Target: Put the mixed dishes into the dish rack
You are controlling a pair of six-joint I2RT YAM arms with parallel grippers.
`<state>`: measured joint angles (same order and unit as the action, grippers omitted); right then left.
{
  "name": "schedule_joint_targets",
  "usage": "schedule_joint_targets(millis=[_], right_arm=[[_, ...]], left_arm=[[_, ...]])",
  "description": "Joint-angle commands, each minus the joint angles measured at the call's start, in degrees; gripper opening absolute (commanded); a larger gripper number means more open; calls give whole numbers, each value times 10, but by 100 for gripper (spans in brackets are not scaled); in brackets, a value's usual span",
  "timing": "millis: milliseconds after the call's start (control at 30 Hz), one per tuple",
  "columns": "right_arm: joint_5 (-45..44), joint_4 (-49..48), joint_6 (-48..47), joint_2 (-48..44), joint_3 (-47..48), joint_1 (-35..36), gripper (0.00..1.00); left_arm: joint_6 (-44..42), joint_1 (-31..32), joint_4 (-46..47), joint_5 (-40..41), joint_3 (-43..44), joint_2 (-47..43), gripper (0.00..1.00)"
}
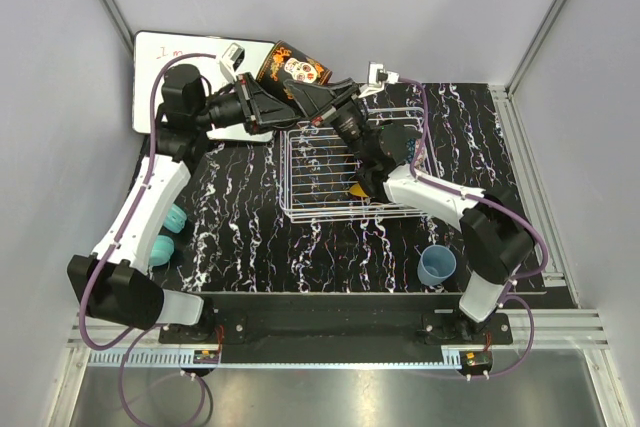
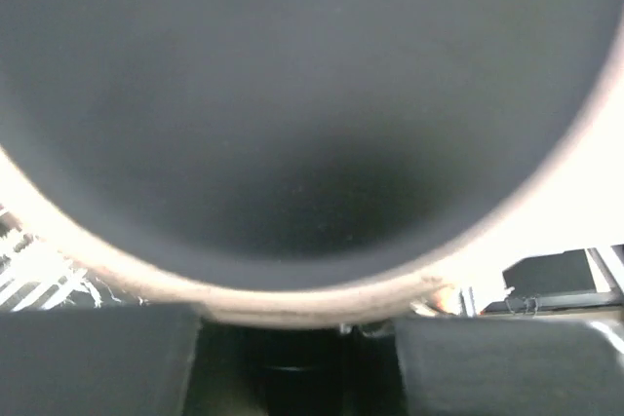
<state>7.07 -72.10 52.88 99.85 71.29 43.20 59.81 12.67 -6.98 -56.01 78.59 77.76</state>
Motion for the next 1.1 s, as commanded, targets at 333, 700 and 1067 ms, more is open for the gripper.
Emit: schedule_joint_targets(millis=[333,700,1067], right_arm=[[98,-26,62,-97,-62,44,42],[102,7,67,-148,-138,2,71],[88,173,3,-357,-278,-64,96]], left_arm=[[7,-27,140,7,26,5,0],[-42,-30,97,13,88,16,0],[-332,-32,-149,96,102,-14,0]])
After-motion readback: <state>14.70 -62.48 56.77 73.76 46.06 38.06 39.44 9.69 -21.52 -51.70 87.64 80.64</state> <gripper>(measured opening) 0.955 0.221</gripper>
